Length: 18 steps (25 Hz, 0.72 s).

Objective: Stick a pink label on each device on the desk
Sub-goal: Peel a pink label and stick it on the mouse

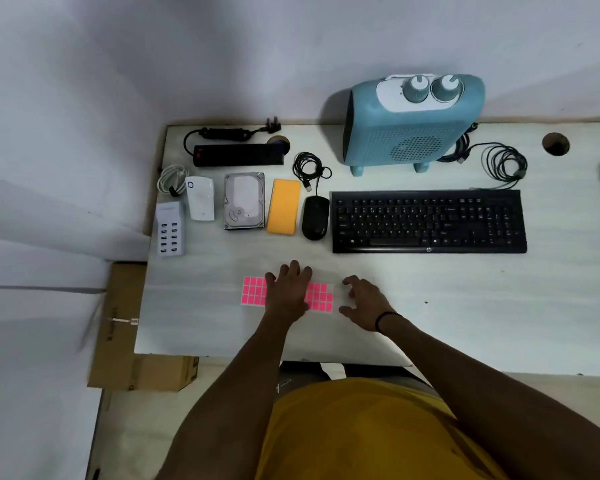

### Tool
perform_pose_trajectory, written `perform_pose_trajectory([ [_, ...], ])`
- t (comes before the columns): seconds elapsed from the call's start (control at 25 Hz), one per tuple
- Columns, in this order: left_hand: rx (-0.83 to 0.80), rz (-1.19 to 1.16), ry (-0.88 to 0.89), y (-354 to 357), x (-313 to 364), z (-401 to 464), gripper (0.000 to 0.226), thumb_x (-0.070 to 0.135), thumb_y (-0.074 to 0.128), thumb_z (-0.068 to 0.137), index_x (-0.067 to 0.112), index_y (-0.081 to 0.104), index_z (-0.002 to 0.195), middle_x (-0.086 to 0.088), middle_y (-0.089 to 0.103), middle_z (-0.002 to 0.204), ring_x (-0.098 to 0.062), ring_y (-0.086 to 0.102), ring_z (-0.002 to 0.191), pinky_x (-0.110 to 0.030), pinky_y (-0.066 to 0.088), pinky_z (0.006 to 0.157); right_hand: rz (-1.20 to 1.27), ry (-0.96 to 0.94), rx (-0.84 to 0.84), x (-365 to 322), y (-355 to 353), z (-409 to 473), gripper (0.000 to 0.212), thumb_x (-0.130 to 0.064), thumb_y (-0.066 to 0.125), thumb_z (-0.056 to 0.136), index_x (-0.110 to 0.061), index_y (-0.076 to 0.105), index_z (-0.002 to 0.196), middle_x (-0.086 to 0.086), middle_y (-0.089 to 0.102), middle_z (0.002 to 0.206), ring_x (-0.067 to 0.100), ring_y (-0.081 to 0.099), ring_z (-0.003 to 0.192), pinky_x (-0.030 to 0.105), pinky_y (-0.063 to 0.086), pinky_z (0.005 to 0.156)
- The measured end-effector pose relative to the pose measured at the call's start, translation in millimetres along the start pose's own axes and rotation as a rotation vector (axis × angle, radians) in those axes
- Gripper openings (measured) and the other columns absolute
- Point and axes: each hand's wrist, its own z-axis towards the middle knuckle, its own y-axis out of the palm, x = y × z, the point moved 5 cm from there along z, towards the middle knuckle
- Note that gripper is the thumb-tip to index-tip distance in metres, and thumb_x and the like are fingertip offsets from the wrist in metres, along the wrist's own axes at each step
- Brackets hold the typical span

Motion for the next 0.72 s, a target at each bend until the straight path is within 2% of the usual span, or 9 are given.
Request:
perform_pose_trajectory([
  [0.28, -0.012, -0.003, 0.035, 3, -3, 4, 0.063, 0.034, 0.079, 0.081, 0.019, 0.046, 0.133, -0.009, 0.045, 0.135, -0.031, 0.041, 0.129, -0.058, 0.033, 0.106, 0.05, 0.049, 0.045, -6, -4, -1, 0.062, -0.032, 0.073, 0.083, -0.018, 0.045, 0.136, 0.007, 0.06, 0.12, 0.024, 0.06, 0.104, 0.034, 0.049, 0.091],
  [0.4, 0.006, -0.041, -0.007, 3, -6, 4, 0.077, 0.035, 0.082, 0.078, 0.02, 0.038, 0.139, -0.008, 0.051, 0.131, -0.031, 0.045, 0.126, -0.056, 0.034, 0.101, 0.067, 0.051, 0.066, -11, -9, -2, 0.058, -0.032, 0.073, 0.084, -0.018, 0.047, 0.134, 0.007, 0.061, 0.119, 0.023, 0.061, 0.102, 0.035, 0.051, 0.09],
  [0.44, 0.006, -0.054, -0.024, 4, -7, 4, 0.076, 0.036, 0.083, 0.077, 0.019, 0.04, 0.137, -0.008, 0.053, 0.128, -0.031, 0.047, 0.124, -0.055, 0.035, 0.1, 0.069, 0.047, 0.068, -12, -10, -2, 0.057, -0.032, 0.073, 0.084, -0.018, 0.048, 0.133, 0.007, 0.062, 0.118, 0.023, 0.062, 0.1, 0.034, 0.051, 0.09],
  [0.56, -0.029, -0.048, -0.025, 9, -8, 4, 0.043, 0.034, 0.07, 0.09, 0.018, 0.055, 0.126, -0.007, 0.054, 0.121, -0.029, 0.051, 0.118, -0.052, 0.035, 0.098, 0.07, 0.036, 0.077, -15, -17, -6, 0.05, -0.031, 0.073, 0.084, -0.017, 0.054, 0.128, 0.004, 0.065, 0.113, 0.018, 0.06, 0.089, 0.032, 0.052, 0.087],
  [0.64, -0.027, -0.238, -0.033, 1, -3, 5, 0.025, 0.032, 0.057, 0.099, 0.015, 0.062, 0.118, -0.009, 0.056, 0.116, -0.029, 0.057, 0.11, -0.047, 0.04, 0.095, 0.068, -0.007, 0.139, -23, -29, -8, 0.036, -0.027, 0.073, 0.084, -0.017, 0.063, 0.117, 0.002, 0.067, 0.103, 0.014, 0.058, 0.082, 0.033, 0.054, 0.086],
  [0.72, 0.033, -0.523, -0.037, -19, 1, 4, 0.023, 0.026, 0.053, 0.102, 0.01, 0.066, 0.112, -0.011, 0.066, 0.109, -0.03, 0.064, 0.1, -0.037, 0.048, 0.085, 0.102, -0.082, 0.263, -38, -47, -11, 0.021, -0.021, 0.074, 0.084, -0.017, 0.07, 0.104, -0.002, 0.067, 0.091, 0.013, 0.06, 0.076, 0.035, 0.055, 0.084],
])
